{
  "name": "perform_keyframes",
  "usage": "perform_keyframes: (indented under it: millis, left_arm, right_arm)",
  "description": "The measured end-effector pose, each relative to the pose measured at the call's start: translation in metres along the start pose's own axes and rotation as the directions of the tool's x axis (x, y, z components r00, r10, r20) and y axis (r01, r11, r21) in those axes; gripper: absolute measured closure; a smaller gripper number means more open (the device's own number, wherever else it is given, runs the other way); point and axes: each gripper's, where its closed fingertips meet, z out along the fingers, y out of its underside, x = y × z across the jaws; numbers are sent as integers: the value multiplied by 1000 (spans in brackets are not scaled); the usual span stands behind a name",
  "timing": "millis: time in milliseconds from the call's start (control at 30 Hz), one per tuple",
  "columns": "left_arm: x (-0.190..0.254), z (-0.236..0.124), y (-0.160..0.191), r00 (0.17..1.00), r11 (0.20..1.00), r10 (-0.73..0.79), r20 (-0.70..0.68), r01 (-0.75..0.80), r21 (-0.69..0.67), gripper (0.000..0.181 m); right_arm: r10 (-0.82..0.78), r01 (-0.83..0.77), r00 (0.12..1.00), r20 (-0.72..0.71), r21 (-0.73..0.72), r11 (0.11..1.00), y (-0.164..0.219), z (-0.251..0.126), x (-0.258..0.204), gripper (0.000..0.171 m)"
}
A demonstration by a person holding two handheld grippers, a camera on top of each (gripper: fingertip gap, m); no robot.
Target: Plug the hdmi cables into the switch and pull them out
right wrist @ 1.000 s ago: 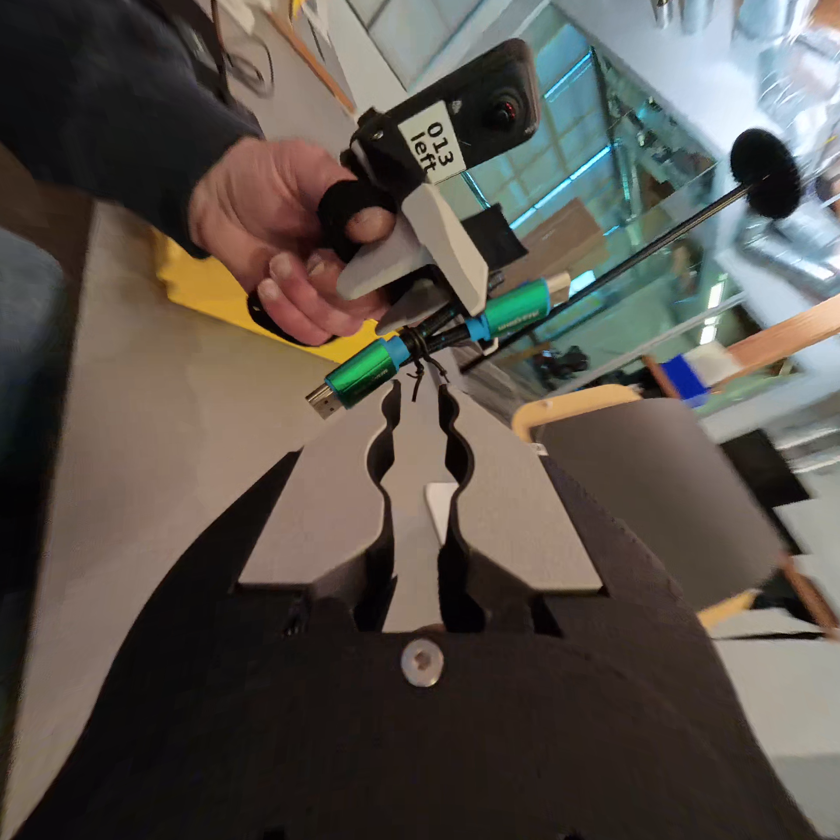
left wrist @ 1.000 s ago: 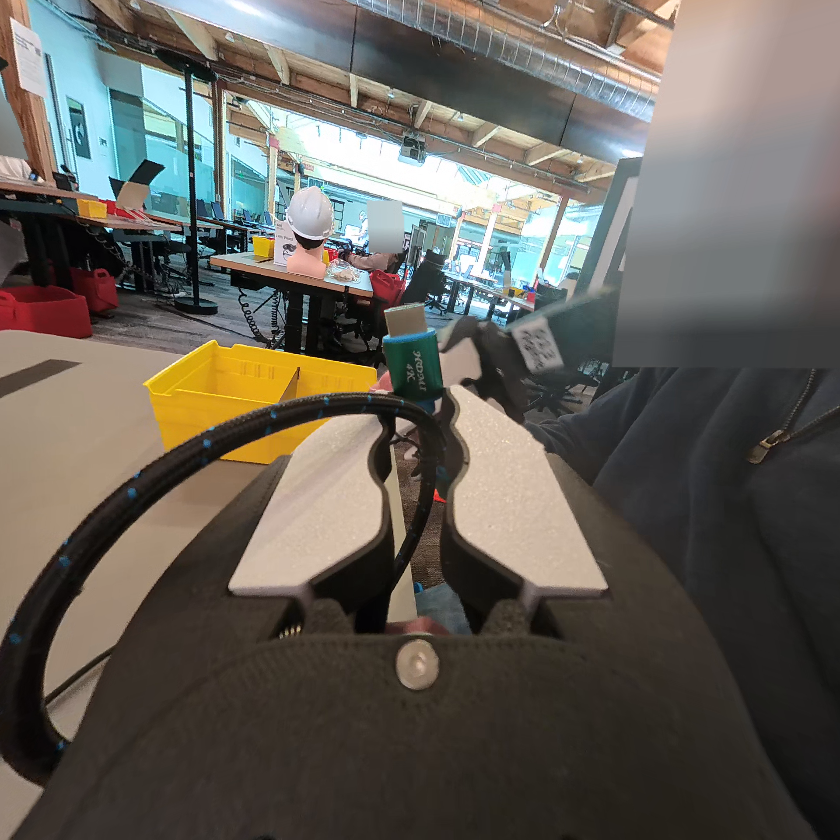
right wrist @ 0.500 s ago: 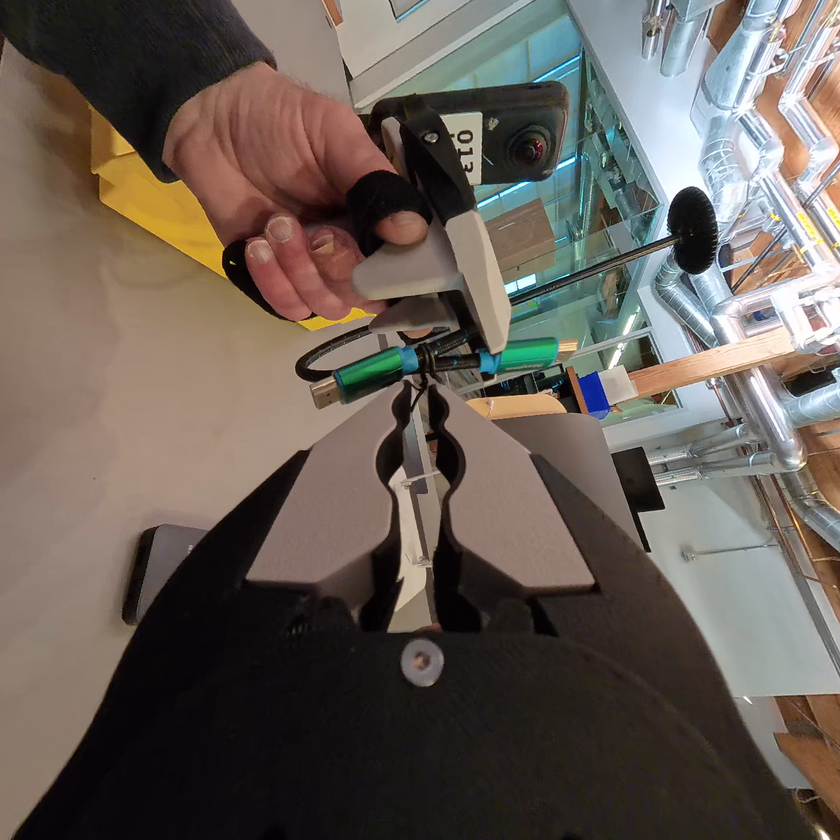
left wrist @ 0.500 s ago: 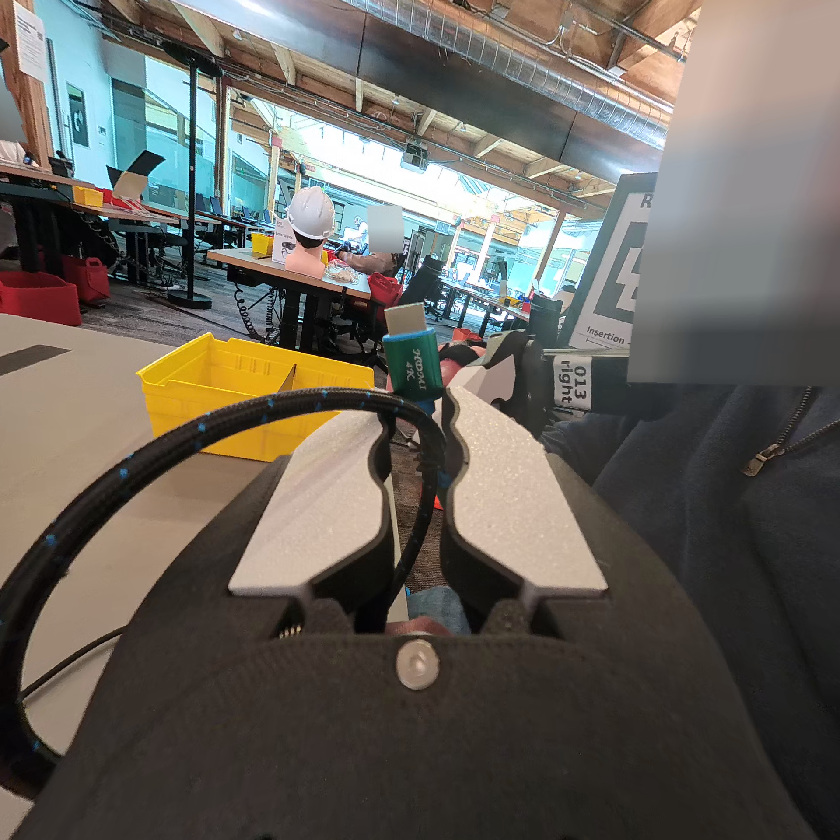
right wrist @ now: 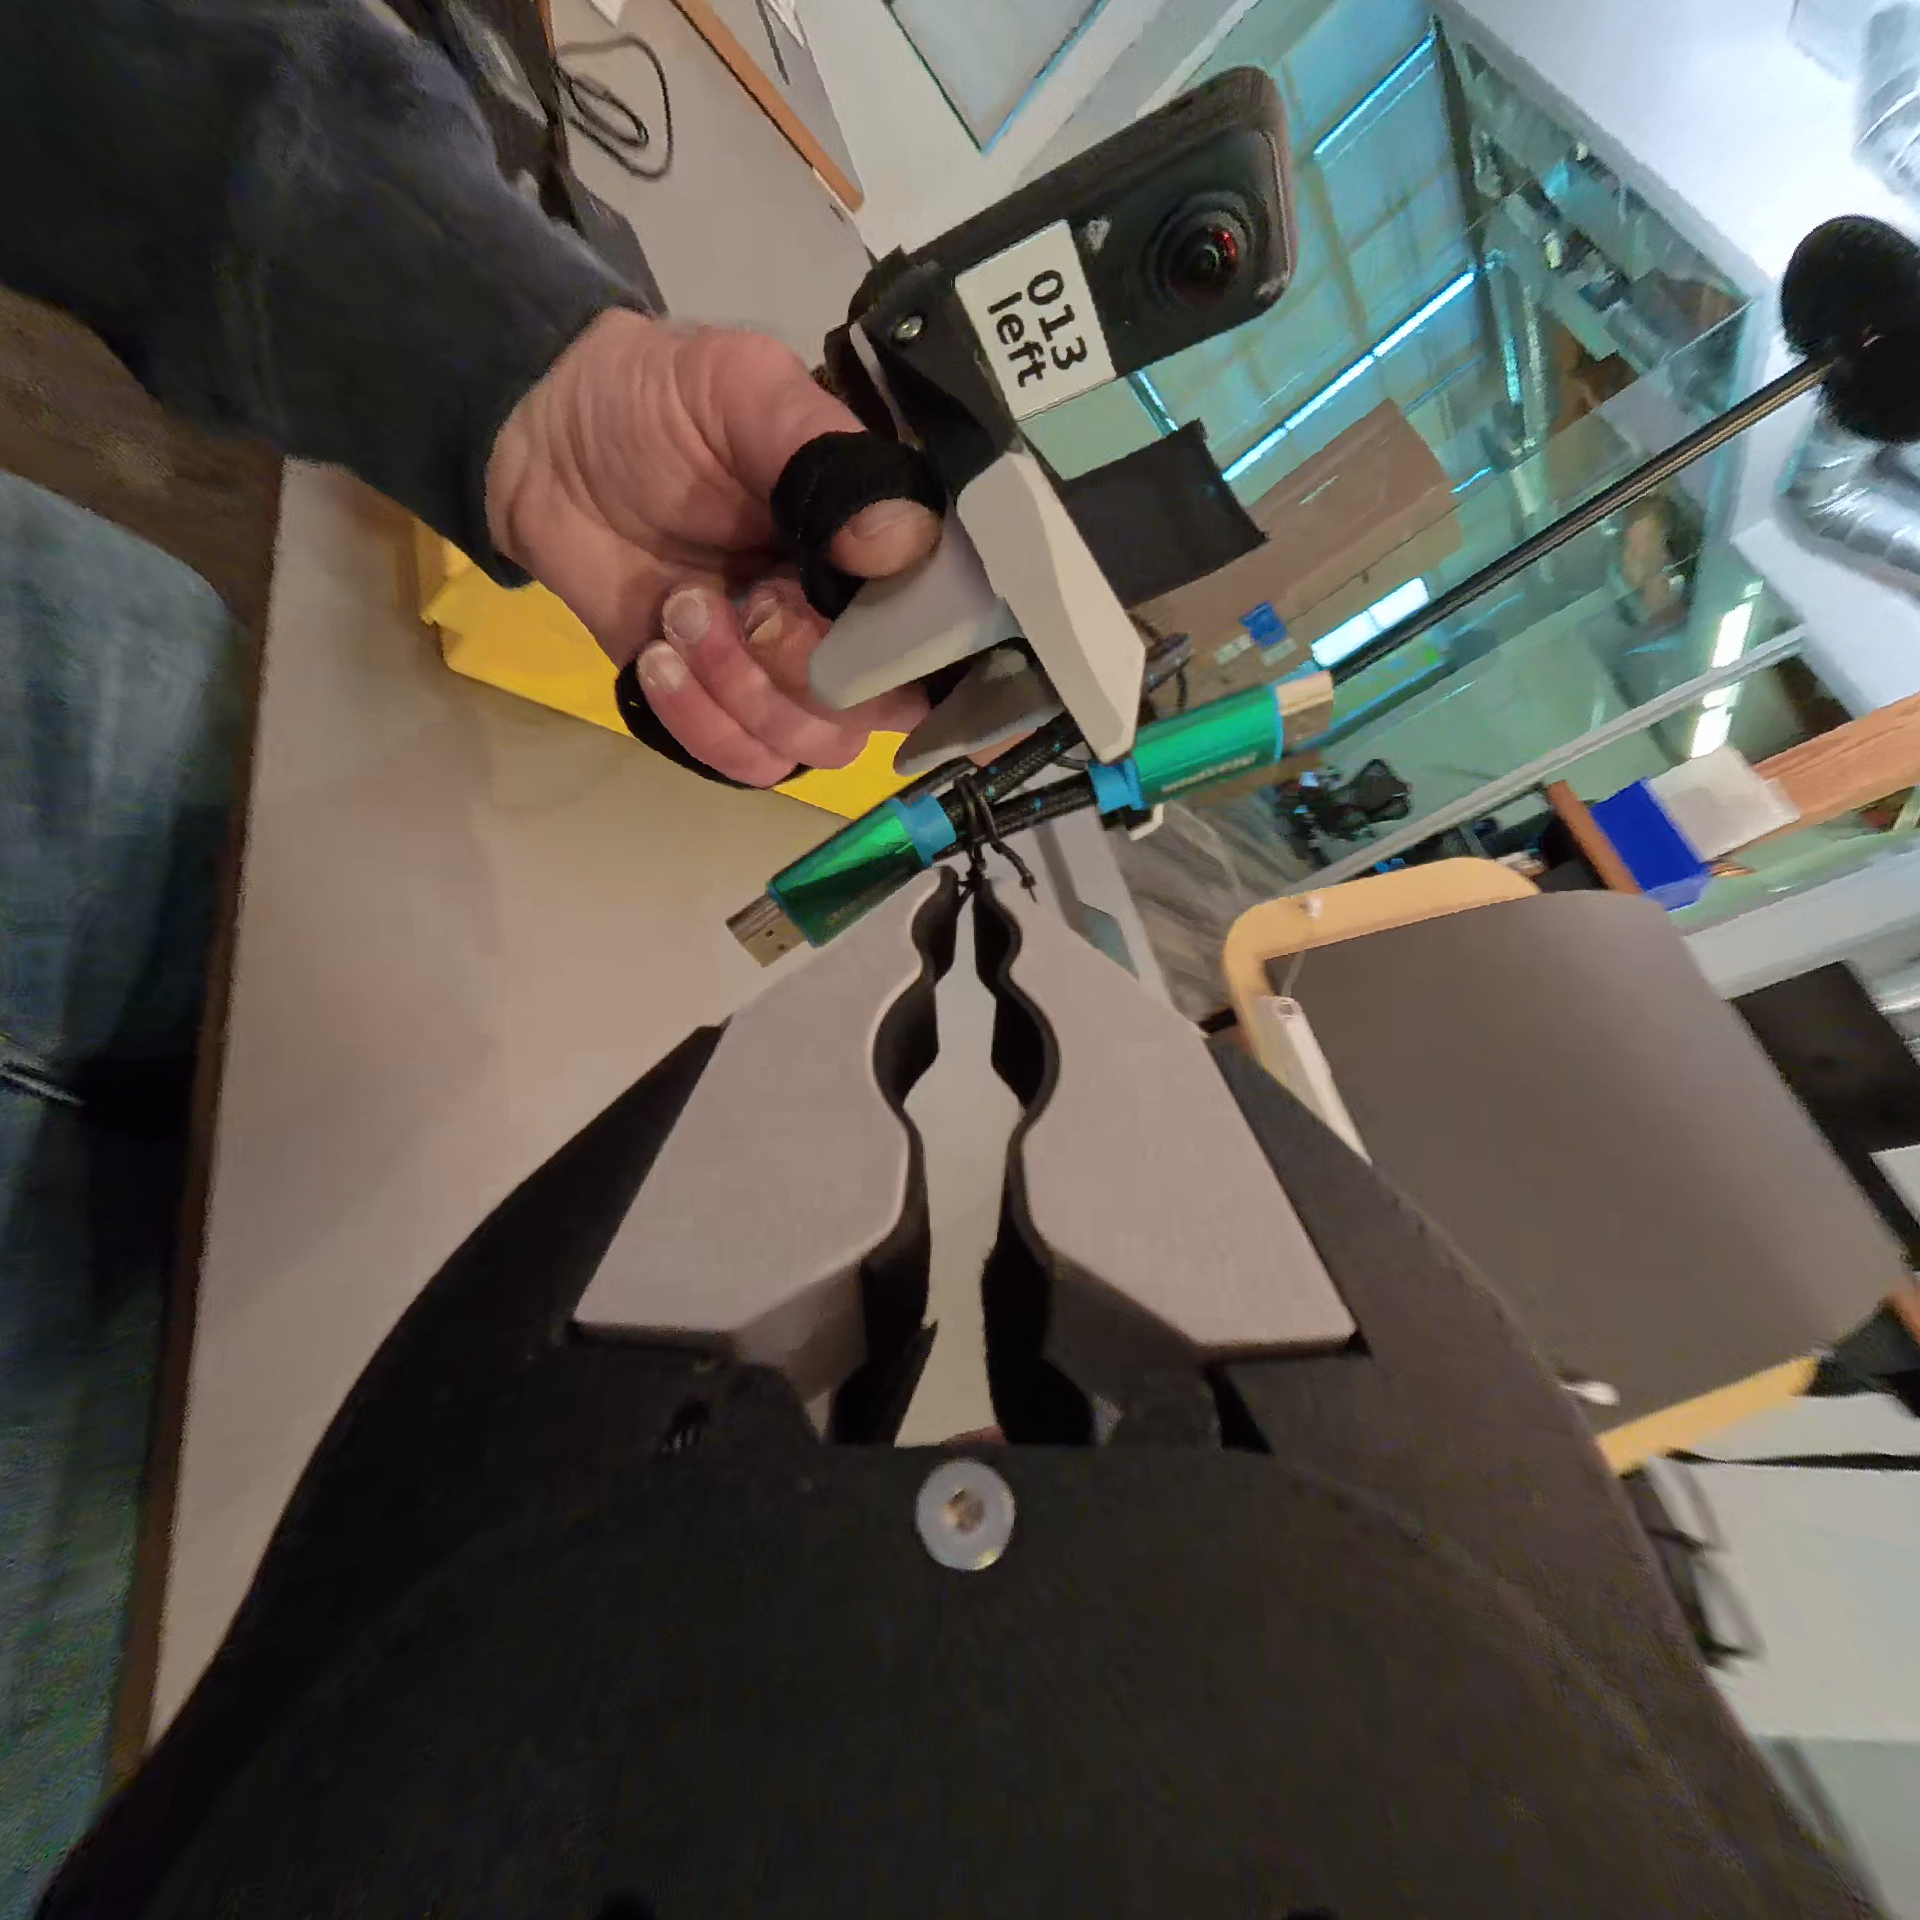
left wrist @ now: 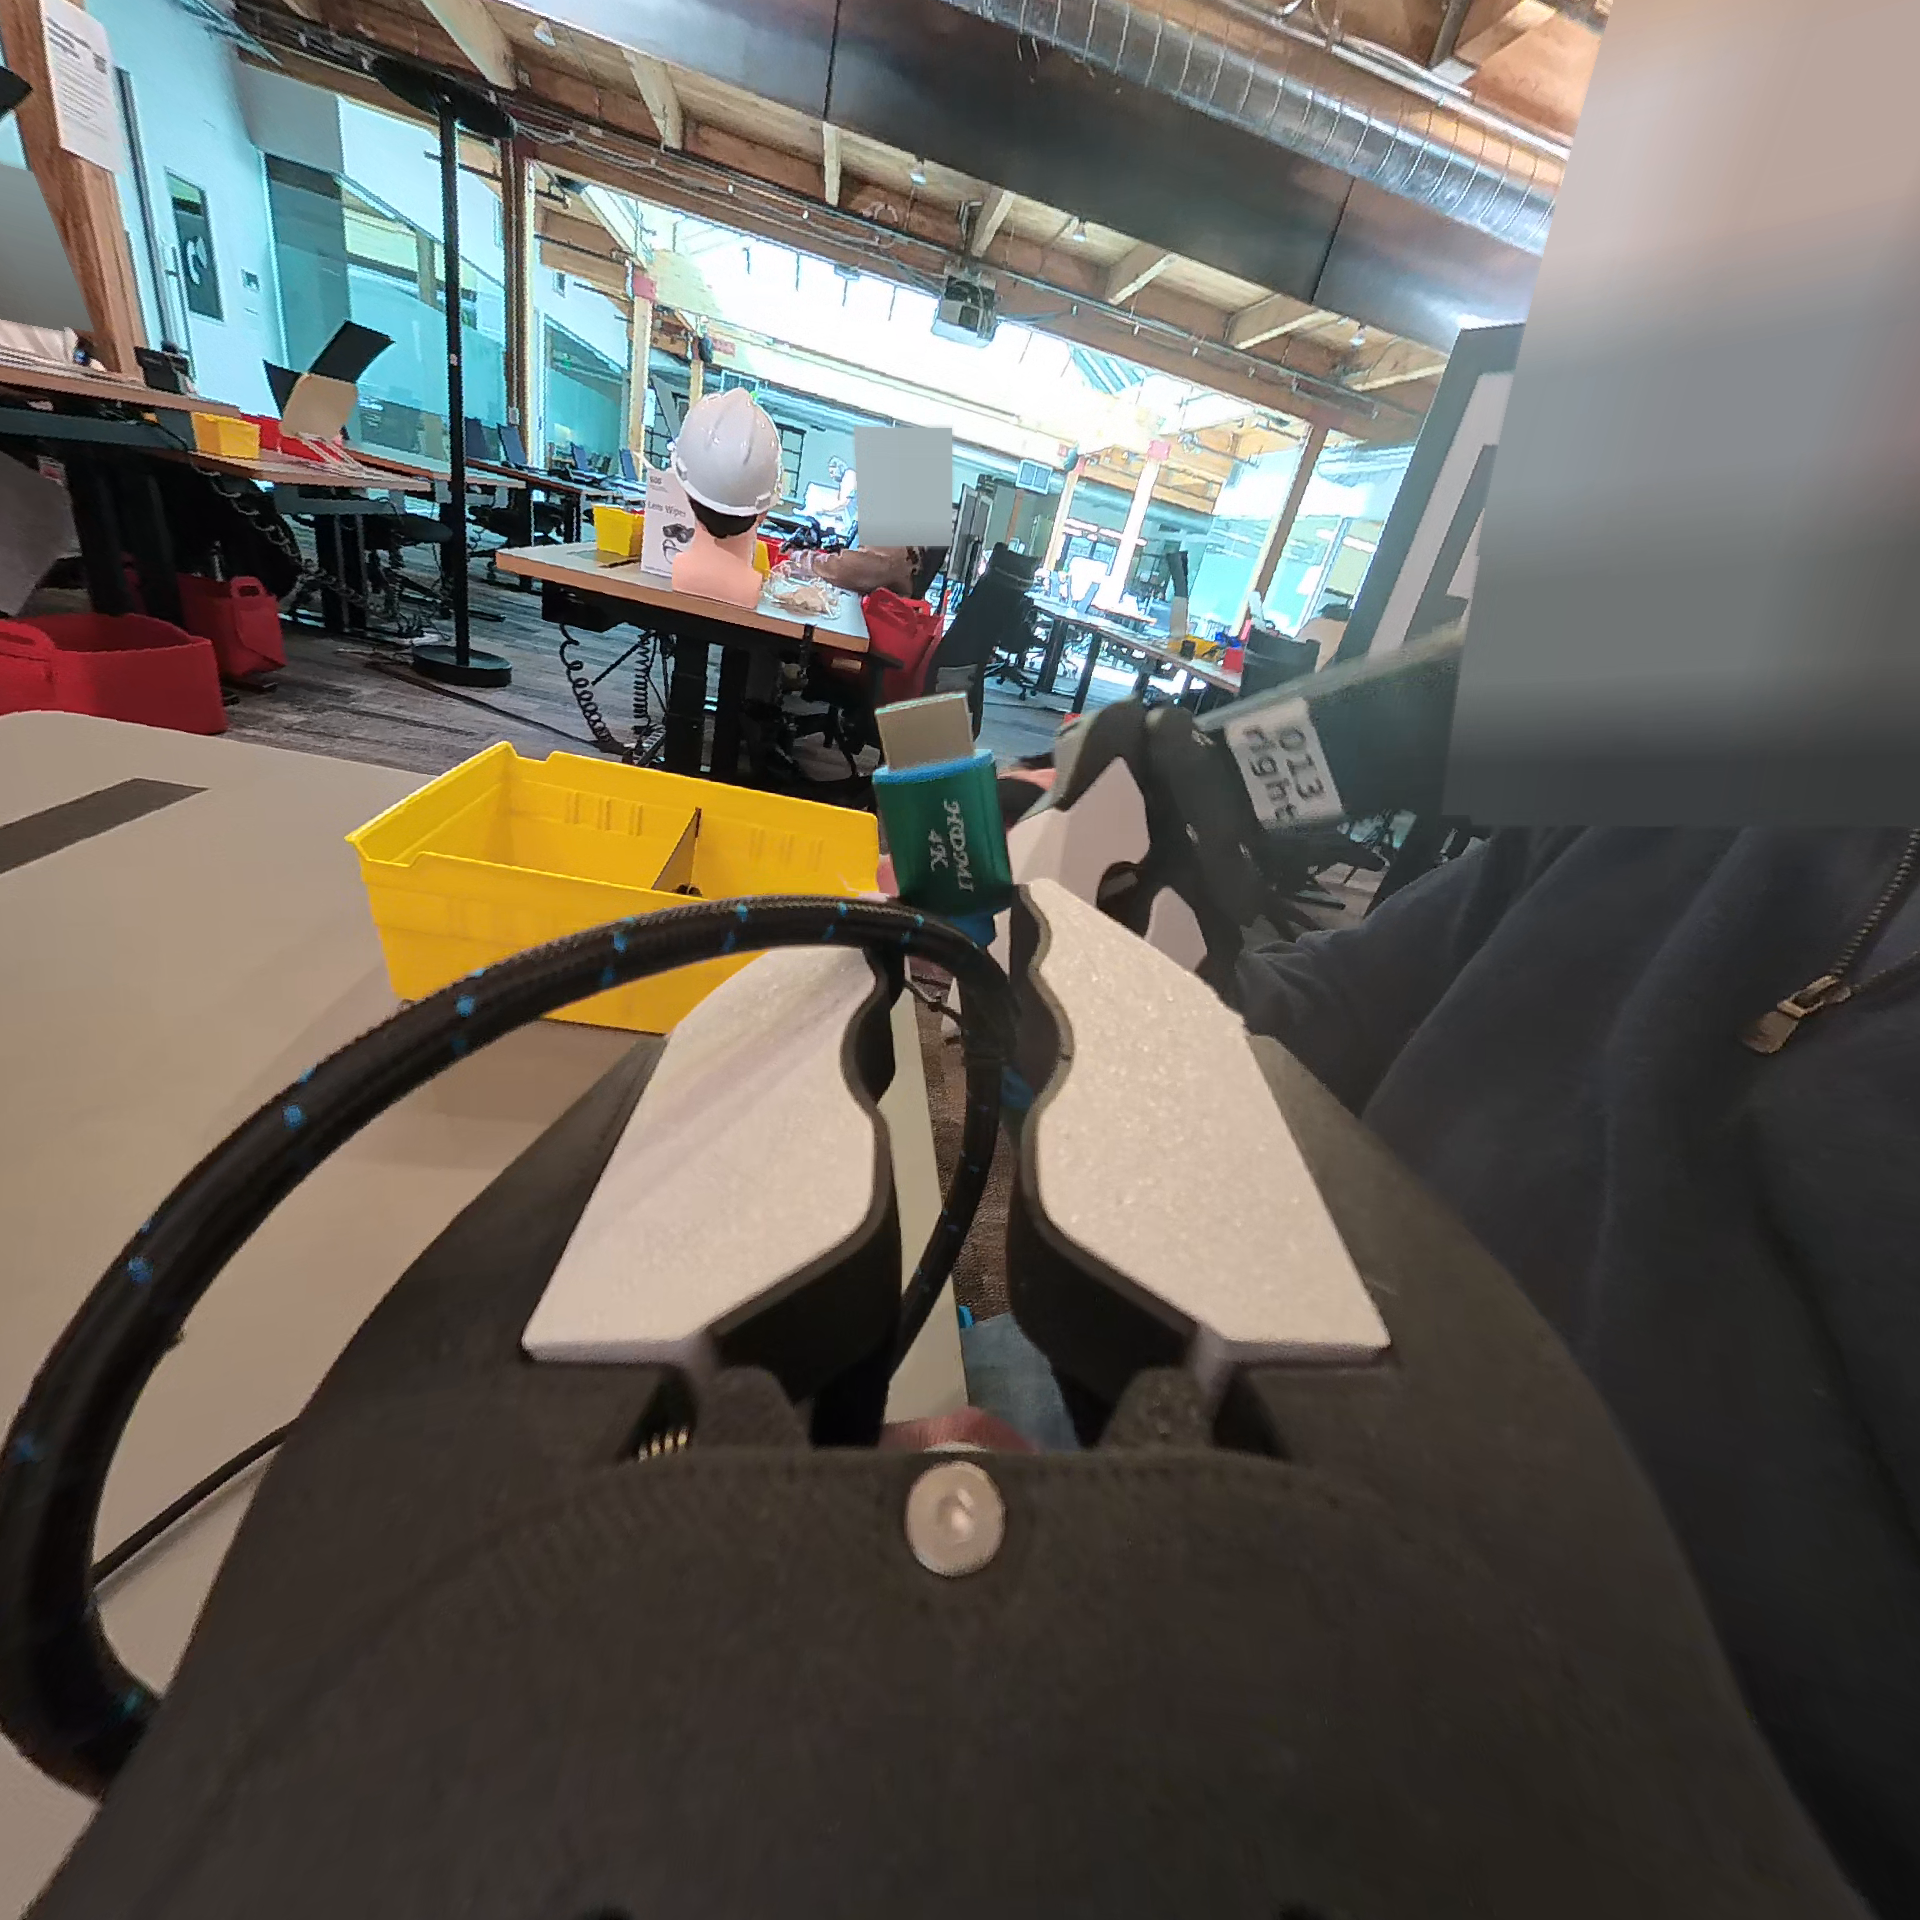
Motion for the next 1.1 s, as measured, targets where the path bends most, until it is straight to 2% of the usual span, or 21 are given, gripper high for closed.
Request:
perform_keyframes:
  millis: [133,233,367,533,633,733,800,867,933,967,1100]
  left_arm:
    - [1,0,2,999,999,36,8,-35,-27,163]
    - [2,0,4,997,996,71,15,-70,-54,163]
    - [2,0,5,994,992,105,22,-103,-75,163]
    - [3,1,10,985,977,172,36,-165,-133,163]
    - [4,2,11,977,967,210,43,-201,-157,163]
    - [6,3,12,966,952,254,42,-242,-189,162]
    - [6,4,16,956,935,291,49,-273,-226,163]
    - [6,4,16,952,930,302,54,-282,-235,162]
    - [5,3,13,959,941,279,54,-261,-215,163]
    - [4,2,13,962,945,269,56,-252,-210,163]
    - [2,0,10,974,964,218,60,-205,-171,162]
  right_arm:
    - [209,-215,973,98,59,975,1,-2,0,171]
    - [359,-378,915,184,82,922,1,-2,-1,171]
    - [558,-612,765,322,91,786,1,-3,0,171]
    - [694,-788,571,439,56,613,2,-3,-1,171]
    - [759,-894,386,524,10,448,2,-4,1,171]
    - [767,-975,100,633,-93,203,0,-6,0,171]
    - [757,-983,3,653,-138,122,2,-5,-2,171]
    - [750,-985,-2,661,-129,111,2,-5,0,171]
    - [753,-984,37,657,-108,142,1,-4,0,171]
    - [763,-978,96,640,-83,193,2,-3,0,171]
    - [757,-888,427,496,68,456,4,-3,8,166]
